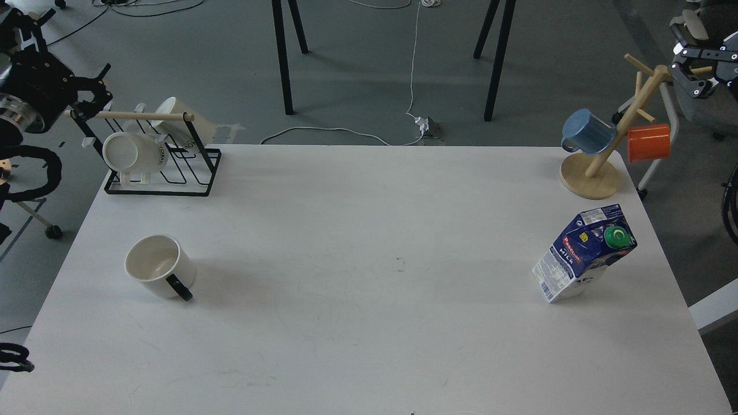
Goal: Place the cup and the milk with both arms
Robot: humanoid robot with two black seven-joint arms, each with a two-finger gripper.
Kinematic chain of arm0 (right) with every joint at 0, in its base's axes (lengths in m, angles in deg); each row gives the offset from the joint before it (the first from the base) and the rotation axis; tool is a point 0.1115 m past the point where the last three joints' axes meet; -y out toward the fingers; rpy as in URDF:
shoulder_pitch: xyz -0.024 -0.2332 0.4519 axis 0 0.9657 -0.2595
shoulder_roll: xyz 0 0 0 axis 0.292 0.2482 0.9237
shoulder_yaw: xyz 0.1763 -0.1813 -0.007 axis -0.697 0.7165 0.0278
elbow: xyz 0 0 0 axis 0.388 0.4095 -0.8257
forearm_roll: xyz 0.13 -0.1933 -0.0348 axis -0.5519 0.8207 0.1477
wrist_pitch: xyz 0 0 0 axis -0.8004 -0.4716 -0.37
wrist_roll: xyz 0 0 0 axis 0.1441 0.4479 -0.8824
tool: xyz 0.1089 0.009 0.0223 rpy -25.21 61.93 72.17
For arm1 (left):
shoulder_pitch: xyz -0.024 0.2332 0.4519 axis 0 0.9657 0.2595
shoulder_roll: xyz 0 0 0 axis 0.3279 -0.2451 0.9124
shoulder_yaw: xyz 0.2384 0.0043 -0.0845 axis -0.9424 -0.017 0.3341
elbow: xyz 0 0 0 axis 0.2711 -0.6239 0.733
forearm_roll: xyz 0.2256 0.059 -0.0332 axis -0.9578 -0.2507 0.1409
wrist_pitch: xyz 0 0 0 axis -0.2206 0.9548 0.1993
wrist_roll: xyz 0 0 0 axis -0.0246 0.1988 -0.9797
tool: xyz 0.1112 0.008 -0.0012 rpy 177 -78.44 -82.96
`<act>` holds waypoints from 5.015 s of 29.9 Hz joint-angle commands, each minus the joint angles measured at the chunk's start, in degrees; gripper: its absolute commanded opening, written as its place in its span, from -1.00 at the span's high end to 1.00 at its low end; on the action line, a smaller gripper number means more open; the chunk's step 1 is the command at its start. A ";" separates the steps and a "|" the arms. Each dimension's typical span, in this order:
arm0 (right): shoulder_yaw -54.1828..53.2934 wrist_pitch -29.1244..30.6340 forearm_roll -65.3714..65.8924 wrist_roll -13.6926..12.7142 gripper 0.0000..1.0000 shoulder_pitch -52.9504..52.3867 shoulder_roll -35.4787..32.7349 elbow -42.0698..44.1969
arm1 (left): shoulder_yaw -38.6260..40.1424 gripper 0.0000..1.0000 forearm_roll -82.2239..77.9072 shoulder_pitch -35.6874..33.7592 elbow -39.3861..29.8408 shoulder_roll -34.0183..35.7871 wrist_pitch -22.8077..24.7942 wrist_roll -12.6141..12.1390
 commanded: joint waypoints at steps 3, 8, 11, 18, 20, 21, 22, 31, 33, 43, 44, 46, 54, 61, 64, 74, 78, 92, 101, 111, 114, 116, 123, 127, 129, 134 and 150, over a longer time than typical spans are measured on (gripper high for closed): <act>-0.04 0.00 0.01 0.07 -0.99 -0.02 0.08 -0.17 | -0.67 -1.00 0.51 -0.64 2.04 -2.44 0.00 0.32; -0.04 0.00 0.01 0.07 -0.99 -0.02 -0.35 -0.35 | -4.88 -1.00 -5.54 -1.08 1.87 1.93 0.00 0.49; -0.13 0.00 0.01 0.07 -0.99 0.07 -0.53 -0.44 | -6.30 -1.00 -12.22 -3.10 1.87 5.90 0.00 0.49; -0.22 0.00 0.01 0.33 -0.99 0.68 -0.53 -0.18 | -6.13 -1.00 -33.83 -6.00 -15.67 19.77 0.00 0.49; -0.13 0.00 0.01 0.33 -0.99 0.68 -0.53 -0.09 | -5.77 -1.00 -39.81 -6.00 -23.32 24.17 0.00 0.58; -0.22 0.00 0.01 0.33 -0.99 0.68 -0.53 -0.17 | -5.60 -1.00 -42.45 -6.00 -26.66 26.28 0.00 0.58; -0.22 0.00 0.01 0.33 -0.99 0.68 -0.53 -0.18 | -5.60 -1.00 -44.47 -6.00 -28.87 27.78 0.00 0.58; -0.13 0.00 0.01 0.33 -0.99 1.74 -1.93 0.18 | -5.60 -1.00 -62.67 -5.30 -30.49 32.63 0.00 9.08; -0.13 0.00 0.01 0.42 -0.99 1.83 -2.37 0.18 | -5.68 -1.00 -64.44 -5.56 -26.20 32.36 0.00 16.02; -0.13 0.00 0.01 0.42 -0.99 1.91 -2.29 0.09 | -6.56 -1.00 -54.00 -8.20 -4.55 23.58 0.00 24.45; -0.13 0.00 0.01 0.42 -0.99 1.91 -2.11 0.09 | -7.00 -1.00 -53.81 -7.94 -4.64 23.49 0.00 24.45; -0.13 0.00 0.01 0.42 -0.99 1.91 -2.03 0.00 | -7.88 -1.00 -54.16 -6.89 -5.60 23.49 0.00 24.45; 0.31 0.00 0.10 0.42 -0.99 2.00 -1.85 0.09 | -15.61 -1.00 -71.95 -5.04 -27.71 27.87 0.00 24.45; 0.31 0.00 0.10 0.42 -0.99 2.35 -1.94 0.09 | -23.42 -1.00 -99.75 -2.23 -43.74 31.74 0.00 24.45; 0.40 0.00 0.10 0.42 -0.99 2.44 -1.94 0.09 | -26.86 -1.00 -105.30 -1.96 -44.45 32.19 0.00 24.45; 0.75 0.00 0.10 0.42 -0.99 2.97 -1.76 -0.09 | -33.10 -1.00 -111.20 -0.12 -41.47 31.49 -2.42 24.45; 0.84 0.00 0.10 0.42 -0.99 2.97 -1.76 -0.09 | -33.28 -1.00 -111.20 1.99 -39.53 29.91 -3.73 24.45; 0.84 0.00 0.10 0.33 -0.99 3.85 -1.23 -0.18 | -33.37 -1.00 -111.20 7.09 -30.48 20.85 -7.17 24.45; 0.84 0.00 0.10 0.33 -0.99 4.29 -1.32 -0.26 | -33.19 -1.00 -110.68 7.53 -30.04 18.22 -7.34 24.45; 0.84 0.00 0.10 0.33 -0.99 4.81 -1.32 -0.35 | -33.02 -0.98 -110.41 7.97 -26.18 13.91 -7.78 24.45; 0.84 0.00 0.10 0.33 -0.99 4.90 -1.41 -0.44 | -33.02 -0.96 -109.54 8.06 -24.94 12.42 -9.36 24.45; 0.84 0.00 0.10 0.33 -0.99 4.90 -1.41 -0.44 | -33.02 -0.93 -108.83 8.76 -24.94 12.15 -10.59 24.45; 0.75 0.00 0.10 0.33 -0.99 4.90 -1.32 -0.35 | -32.93 -0.69 -108.65 9.82 -24.94 11.97 -13.23 24.45; 0.75 0.00 0.10 0.42 -0.99 5.16 -1.41 -0.35 | -33.19 -0.37 -108.74 9.82 -24.94 12.06 -13.58 24.45; 0.75 0.00 0.10 0.42 -0.99 5.16 -1.41 -0.35 | -33.37 -0.21 -108.92 9.82 -24.94 12.06 -13.58 24.45; 0.66 0.00 0.10 0.42 -0.99 5.25 -1.41 -0.26 | -33.46 0.23 -109.09 10.34 -25.29 12.24 -13.58 24.45; 0.75 0.00 0.10 0.42 -0.99 5.69 -1.32 -0.35 | -33.19 1.00 -109.18 11.22 -25.82 12.85 -15.34 24.45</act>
